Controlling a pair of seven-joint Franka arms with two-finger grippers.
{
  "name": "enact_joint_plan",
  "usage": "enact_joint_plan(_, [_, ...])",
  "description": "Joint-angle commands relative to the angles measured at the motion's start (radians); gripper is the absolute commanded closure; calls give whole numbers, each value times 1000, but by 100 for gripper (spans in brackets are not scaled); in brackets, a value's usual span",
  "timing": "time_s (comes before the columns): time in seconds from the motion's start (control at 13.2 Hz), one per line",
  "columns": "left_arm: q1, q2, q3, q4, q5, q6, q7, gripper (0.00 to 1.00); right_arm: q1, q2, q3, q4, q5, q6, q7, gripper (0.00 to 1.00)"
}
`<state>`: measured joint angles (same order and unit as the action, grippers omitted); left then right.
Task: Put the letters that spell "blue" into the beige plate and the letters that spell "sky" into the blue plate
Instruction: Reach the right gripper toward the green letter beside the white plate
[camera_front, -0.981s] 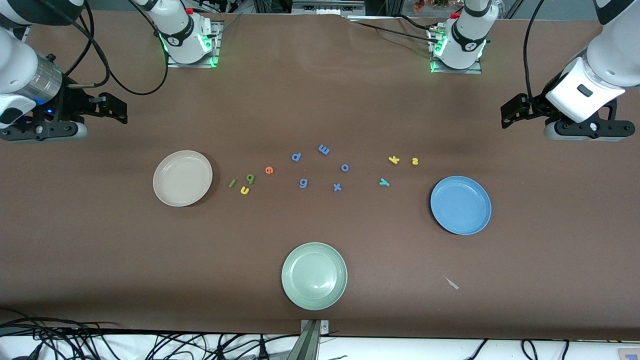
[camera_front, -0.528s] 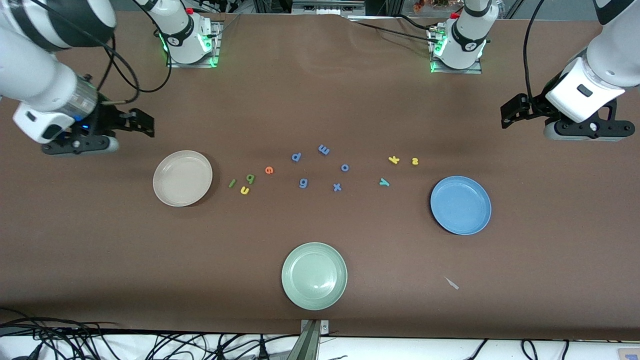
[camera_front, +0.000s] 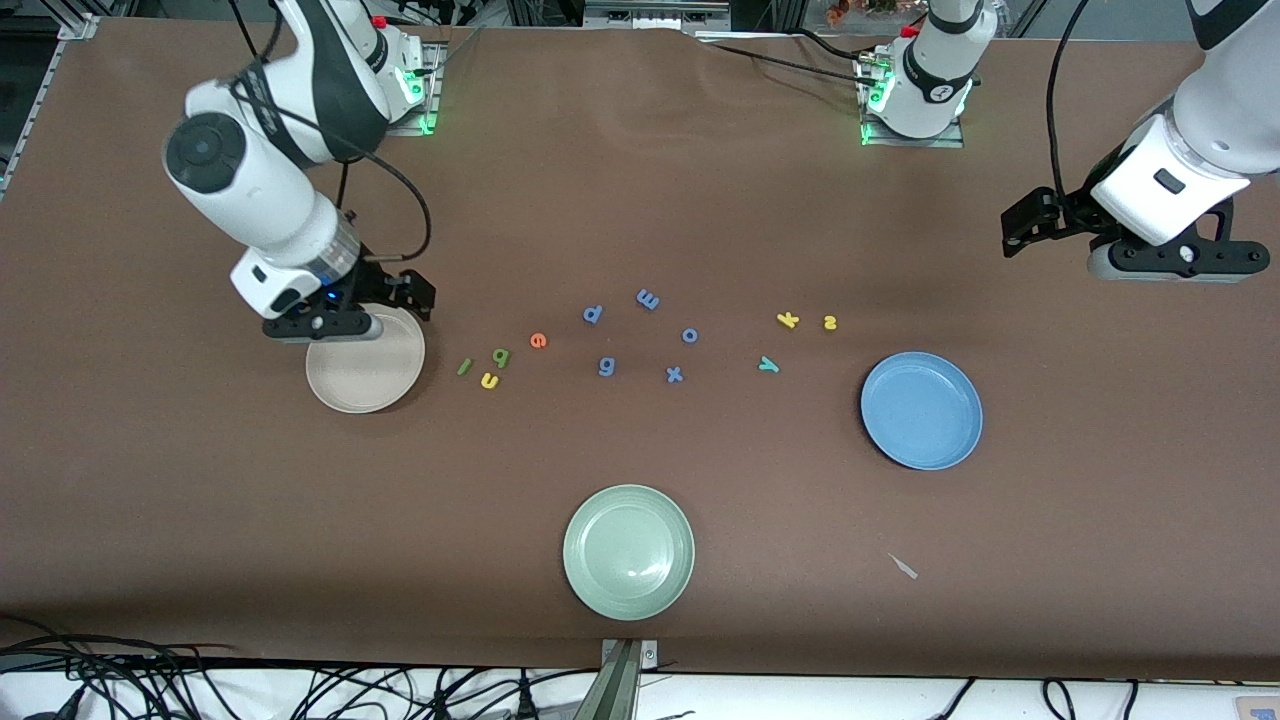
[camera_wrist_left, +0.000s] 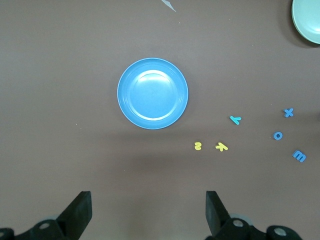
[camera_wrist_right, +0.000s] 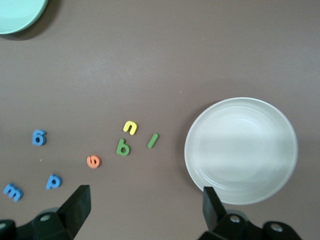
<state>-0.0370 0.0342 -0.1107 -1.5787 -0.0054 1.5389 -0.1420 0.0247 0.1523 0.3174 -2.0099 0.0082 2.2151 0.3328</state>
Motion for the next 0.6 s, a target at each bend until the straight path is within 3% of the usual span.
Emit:
enact_joint_plan(0.0, [-3, 13, -3, 32, 24, -25, 12, 0, -3, 131, 28, 42, -109, 84, 182, 1])
enact_joint_plan(0.15, [-3, 13, -3, 32, 22, -25, 12, 0, -2, 199, 40, 66, -161, 87, 274, 1])
enact_joint_plan(0.53, [-3, 15, -1, 31, 19, -31, 15, 0, 52, 334, 39, 112, -188, 80, 480, 1])
